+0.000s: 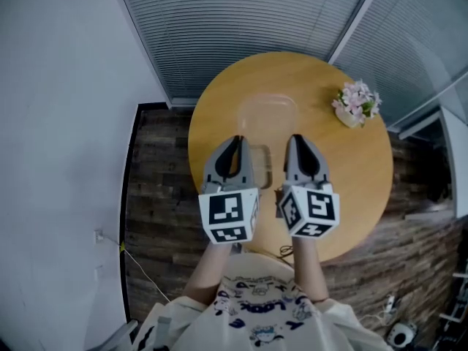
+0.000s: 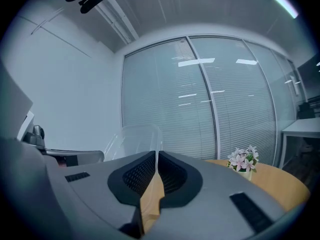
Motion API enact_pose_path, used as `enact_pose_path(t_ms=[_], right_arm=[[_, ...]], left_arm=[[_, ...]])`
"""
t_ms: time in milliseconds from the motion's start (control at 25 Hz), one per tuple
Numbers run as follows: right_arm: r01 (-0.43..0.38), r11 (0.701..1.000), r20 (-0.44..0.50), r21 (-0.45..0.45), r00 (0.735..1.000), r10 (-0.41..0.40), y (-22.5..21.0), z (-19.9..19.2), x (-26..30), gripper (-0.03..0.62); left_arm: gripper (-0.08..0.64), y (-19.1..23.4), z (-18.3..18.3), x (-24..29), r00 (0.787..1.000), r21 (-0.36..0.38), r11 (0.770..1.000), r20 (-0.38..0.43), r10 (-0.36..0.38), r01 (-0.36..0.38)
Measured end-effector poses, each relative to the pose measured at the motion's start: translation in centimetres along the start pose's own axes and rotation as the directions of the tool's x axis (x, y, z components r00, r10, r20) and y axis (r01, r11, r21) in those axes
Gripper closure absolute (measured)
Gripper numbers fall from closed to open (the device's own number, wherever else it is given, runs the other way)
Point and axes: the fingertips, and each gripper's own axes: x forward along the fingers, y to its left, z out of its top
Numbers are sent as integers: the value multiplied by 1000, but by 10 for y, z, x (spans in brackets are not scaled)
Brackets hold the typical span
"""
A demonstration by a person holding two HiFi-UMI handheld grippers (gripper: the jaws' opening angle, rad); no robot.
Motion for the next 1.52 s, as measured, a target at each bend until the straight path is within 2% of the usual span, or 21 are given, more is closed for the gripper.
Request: enact_pose_path(t_ms=[640, 1520], right_arm=[[-7, 1000, 57, -4, 998, 8, 3, 25, 3, 571], [-5, 1000, 54, -7, 999, 6, -1, 23, 3, 571]], left_arm=[[538, 0, 28, -1, 998, 18, 1000, 60, 2, -4], [538, -4, 28, 1, 998, 19, 1000, 58, -8, 7]])
